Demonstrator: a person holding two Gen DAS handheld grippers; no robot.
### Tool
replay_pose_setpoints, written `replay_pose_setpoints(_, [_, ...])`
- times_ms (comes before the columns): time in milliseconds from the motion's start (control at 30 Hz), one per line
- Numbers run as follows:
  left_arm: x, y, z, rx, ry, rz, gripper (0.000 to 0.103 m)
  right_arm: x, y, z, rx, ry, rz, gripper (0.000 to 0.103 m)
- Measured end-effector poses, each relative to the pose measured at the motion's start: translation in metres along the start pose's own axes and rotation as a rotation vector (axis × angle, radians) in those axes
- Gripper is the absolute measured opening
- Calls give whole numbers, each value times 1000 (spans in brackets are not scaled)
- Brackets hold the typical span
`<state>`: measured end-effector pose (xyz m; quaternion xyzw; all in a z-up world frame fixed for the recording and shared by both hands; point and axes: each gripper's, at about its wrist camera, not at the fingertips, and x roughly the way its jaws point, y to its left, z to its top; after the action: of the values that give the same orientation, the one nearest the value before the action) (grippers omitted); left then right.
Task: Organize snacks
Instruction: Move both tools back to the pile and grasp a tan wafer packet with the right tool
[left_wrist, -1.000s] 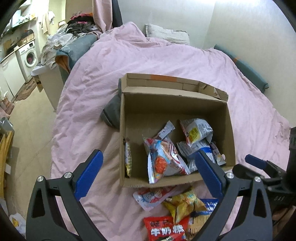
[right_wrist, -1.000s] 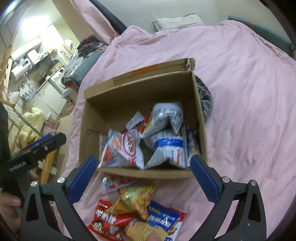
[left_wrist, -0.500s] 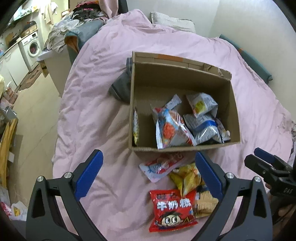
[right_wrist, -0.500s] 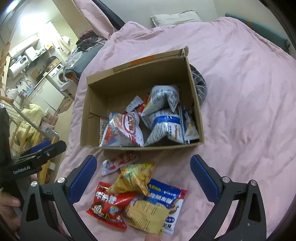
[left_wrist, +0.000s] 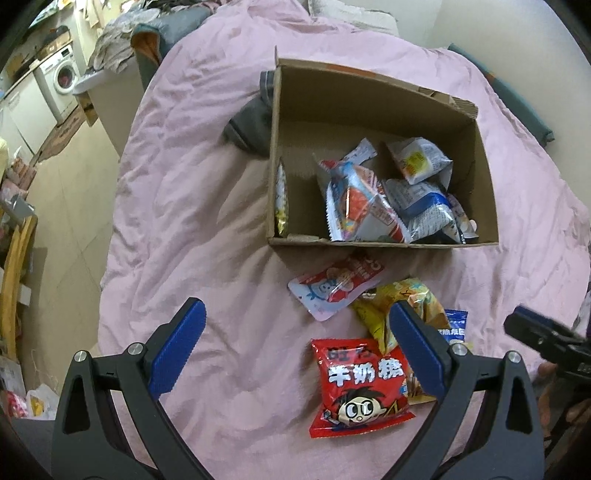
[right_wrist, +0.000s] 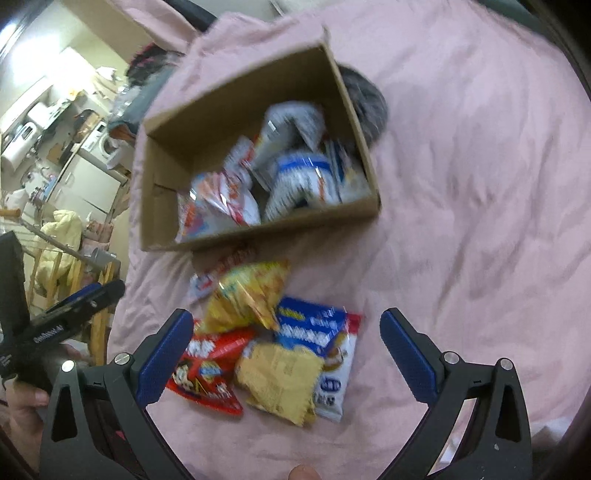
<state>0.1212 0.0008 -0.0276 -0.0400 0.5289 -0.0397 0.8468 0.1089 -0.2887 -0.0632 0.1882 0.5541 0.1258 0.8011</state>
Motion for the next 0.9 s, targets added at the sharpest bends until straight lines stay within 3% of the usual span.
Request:
replay_pose_setpoints(167, [5, 9, -4, -19, 32, 7, 98, 33, -17, -10, 121, 191, 95, 98])
replay_pose_setpoints(267, [7, 14, -6, -34, 46, 2, 98, 46, -11, -16, 88, 250, 60, 82])
replay_pose_setpoints(333, [7, 16, -6, -40, 49, 1, 98, 51, -6, -20, 55, 268, 30, 68])
replay_pose_setpoints(367, [7, 17, -6, -44, 50, 0, 98, 51, -4, -21, 44, 268, 15, 56])
replay_pose_setpoints(400, [6, 18, -6, -49, 51, -4, 98, 50, -3, -21, 40, 263, 9, 53])
replay_pose_setpoints(500, [6, 19, -5, -59, 56, -16, 98, 41, -7, -19, 72, 262, 125, 53])
replay_pose_setpoints(667, [7, 16, -3, -58, 61, -27, 98, 31, -12, -16, 116, 252, 249, 53])
replay_pose_setpoints(733, [7, 14, -3, -54, 61, -31, 98, 30, -5, -17, 71, 252, 222, 53])
replay_pose_setpoints(900, [6, 13, -4, -46, 56, -23, 98, 25, 7, -16, 29, 241, 264, 53])
